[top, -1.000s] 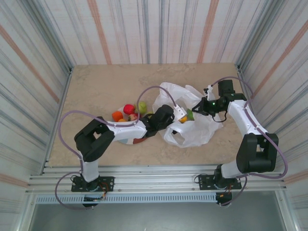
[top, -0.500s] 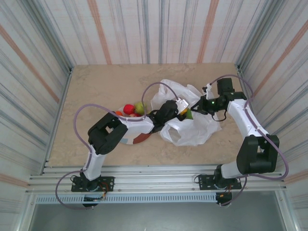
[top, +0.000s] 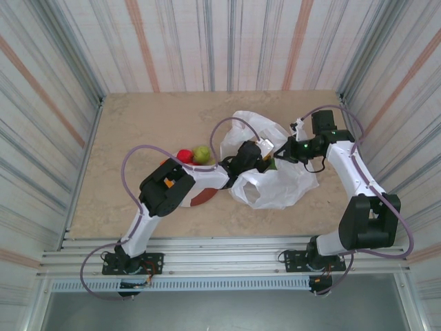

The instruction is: Place the fruits into the plastic bag

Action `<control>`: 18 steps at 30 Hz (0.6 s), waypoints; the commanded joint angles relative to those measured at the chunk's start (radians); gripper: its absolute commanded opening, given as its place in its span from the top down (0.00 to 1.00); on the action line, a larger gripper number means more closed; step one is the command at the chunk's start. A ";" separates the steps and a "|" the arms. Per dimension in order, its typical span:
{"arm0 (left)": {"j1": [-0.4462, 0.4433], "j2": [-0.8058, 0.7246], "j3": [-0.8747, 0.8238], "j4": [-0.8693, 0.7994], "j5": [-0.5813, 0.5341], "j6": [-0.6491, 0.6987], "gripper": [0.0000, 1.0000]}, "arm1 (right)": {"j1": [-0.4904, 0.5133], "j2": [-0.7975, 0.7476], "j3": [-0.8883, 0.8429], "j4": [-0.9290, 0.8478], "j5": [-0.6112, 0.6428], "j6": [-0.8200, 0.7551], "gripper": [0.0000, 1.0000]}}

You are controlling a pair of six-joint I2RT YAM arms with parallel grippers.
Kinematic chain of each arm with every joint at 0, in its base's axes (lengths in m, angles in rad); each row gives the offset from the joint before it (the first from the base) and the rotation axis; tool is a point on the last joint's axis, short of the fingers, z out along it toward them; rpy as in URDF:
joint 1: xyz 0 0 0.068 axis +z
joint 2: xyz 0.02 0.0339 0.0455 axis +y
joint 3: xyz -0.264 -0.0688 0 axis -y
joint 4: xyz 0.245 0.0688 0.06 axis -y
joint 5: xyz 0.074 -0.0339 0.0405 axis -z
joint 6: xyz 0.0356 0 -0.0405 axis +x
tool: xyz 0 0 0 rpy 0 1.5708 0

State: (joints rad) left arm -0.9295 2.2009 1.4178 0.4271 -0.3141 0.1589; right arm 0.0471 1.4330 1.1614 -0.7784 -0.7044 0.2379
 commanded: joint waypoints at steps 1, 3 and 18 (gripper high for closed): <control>-0.001 0.006 0.033 -0.037 -0.038 -0.018 0.13 | -0.003 -0.019 0.002 -0.019 0.005 -0.026 1.00; -0.001 0.008 0.039 -0.051 -0.045 -0.013 0.11 | -0.003 -0.023 -0.001 -0.015 0.000 -0.023 1.00; -0.024 -0.199 -0.123 -0.099 0.079 -0.083 0.07 | -0.017 -0.026 -0.021 -0.008 0.057 -0.022 1.00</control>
State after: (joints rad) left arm -0.9428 2.1189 1.3426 0.3473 -0.2798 0.1192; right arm 0.0402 1.4319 1.1584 -0.7788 -0.6750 0.2314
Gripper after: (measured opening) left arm 0.932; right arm 0.049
